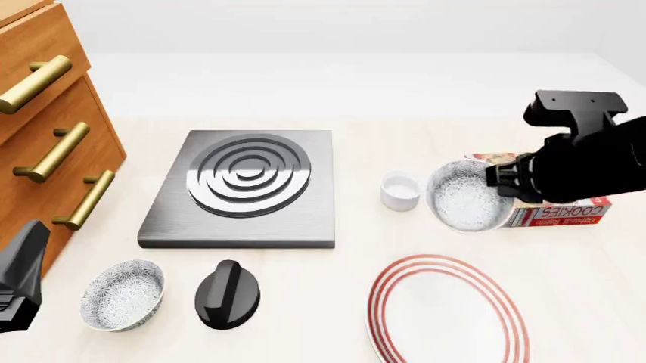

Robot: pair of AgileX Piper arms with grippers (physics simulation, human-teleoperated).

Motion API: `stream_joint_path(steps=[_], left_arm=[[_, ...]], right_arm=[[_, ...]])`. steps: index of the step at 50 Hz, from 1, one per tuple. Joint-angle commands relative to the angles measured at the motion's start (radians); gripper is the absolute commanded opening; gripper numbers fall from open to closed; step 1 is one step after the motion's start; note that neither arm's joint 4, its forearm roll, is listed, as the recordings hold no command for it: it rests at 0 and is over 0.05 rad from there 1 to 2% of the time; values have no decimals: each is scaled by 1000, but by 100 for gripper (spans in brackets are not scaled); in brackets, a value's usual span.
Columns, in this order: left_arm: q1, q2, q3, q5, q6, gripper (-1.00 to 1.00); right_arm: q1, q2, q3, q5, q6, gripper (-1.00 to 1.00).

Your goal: Pick the akita bowl between the plate and the ramekin and place it on the plate.

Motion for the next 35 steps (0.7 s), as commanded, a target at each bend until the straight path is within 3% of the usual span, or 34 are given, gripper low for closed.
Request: stream_joint_path(steps=[1, 7, 17, 22, 35], left_arm=[[0, 0, 0, 0, 0, 100], [0, 0, 0, 0, 0, 100], [0, 0, 0, 0, 0, 100], [0, 0, 0, 0, 0, 100], [0, 0, 0, 0, 0, 100]], right_arm=[[20, -112, 33, 69, -48, -100], [12, -159, 69, 96, -93, -100], [67, -233, 146, 145, -85, -100], [69, -257, 198, 137, -128, -100], [110, -230, 295, 74, -120, -100]])
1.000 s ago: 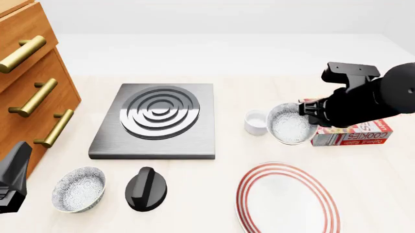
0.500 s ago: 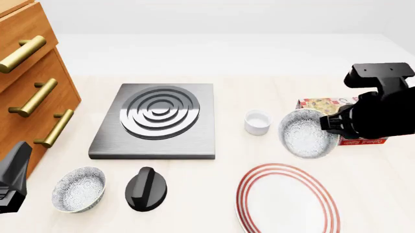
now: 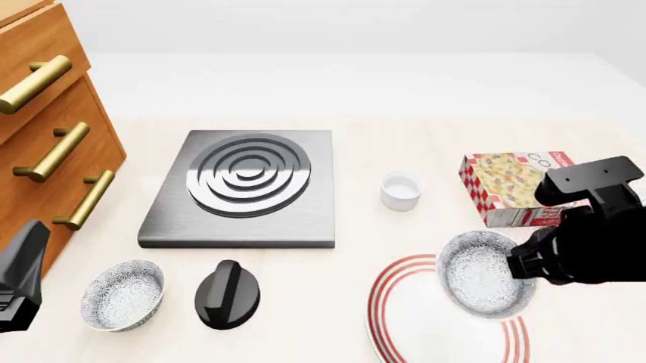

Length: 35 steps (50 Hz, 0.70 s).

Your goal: Pick the akita bowl between the plate and the ramekin and place it on the plate.

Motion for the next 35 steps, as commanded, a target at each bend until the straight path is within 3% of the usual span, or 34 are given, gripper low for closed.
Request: stream_joint_path(steps=[1, 4, 5, 9, 24, 31, 35], left_arm=[[0, 0, 0, 0, 0, 100], [0, 0, 0, 0, 0, 100], [0, 0, 0, 0, 0, 100], [0, 0, 0, 0, 0, 100], [0, 0, 0, 0, 0, 100], [0, 0, 0, 0, 0, 100], [0, 0, 0, 0, 0, 100]], right_arm=[[30, -1, 75, -33, -5, -100], [42, 14, 92, -52, 3, -100], [80, 44, 94, -71, 34, -100], [68, 44, 105, -81, 22, -100], [119, 112, 150, -156, 56, -100], [143, 130, 149, -174, 93, -100], [126, 136, 165, -190, 73, -100]])
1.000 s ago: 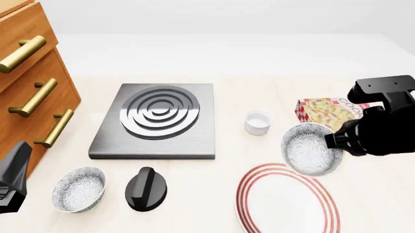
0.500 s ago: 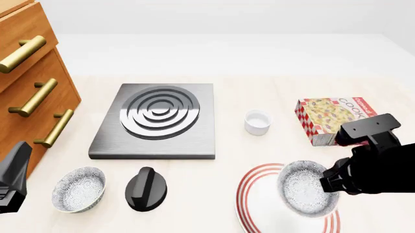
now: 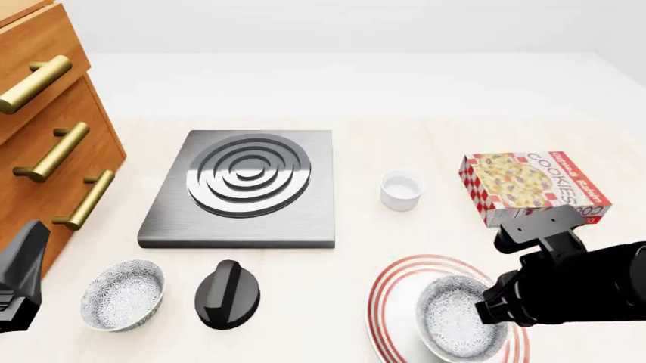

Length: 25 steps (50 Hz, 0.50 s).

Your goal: Pick the akita bowl between the plate and the ramekin and place it on the plate.

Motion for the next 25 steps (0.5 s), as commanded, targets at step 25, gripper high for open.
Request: stream_joint_path(steps=[25], left_arm=[[0, 0, 0, 0, 0, 100]], right_arm=[[-22, 94, 33, -109, 1, -100]])
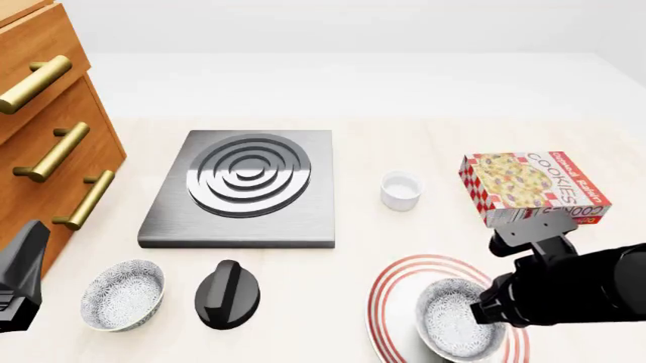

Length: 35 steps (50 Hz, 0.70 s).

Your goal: Pick the akita bowl between the plate and the ramekin and place it on the plate.

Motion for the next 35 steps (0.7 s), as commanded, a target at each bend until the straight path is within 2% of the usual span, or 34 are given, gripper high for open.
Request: stream_joint_path(steps=[1, 10, 17, 18, 23, 24, 26, 32, 35], left_arm=[[0, 0, 0, 0, 0, 100], [0, 0, 0, 0, 0, 100], [0, 0, 0, 0, 0, 100], [0, 0, 0, 0, 0, 100], [0, 0, 0, 0, 0, 100], [0, 0, 0, 0, 0, 100], [0, 0, 0, 0, 0, 100], [0, 0, 0, 0, 0, 100], [0, 0, 0, 0, 0, 100]], right_arm=[[-14, 38, 6, -33, -15, 100], [-45, -11, -26, 28, -25, 100], [-77, -120, -82, 147, -26, 100], [-99, -143, -90, 166, -43, 100], [-120, -204, -138, 230, -32, 100], [-108, -198, -142, 228, -6, 100], [-131, -206, -133, 224, -21, 100], [-113, -196, -119, 199, 15, 100], [-118, -210, -138, 217, 19, 100]])
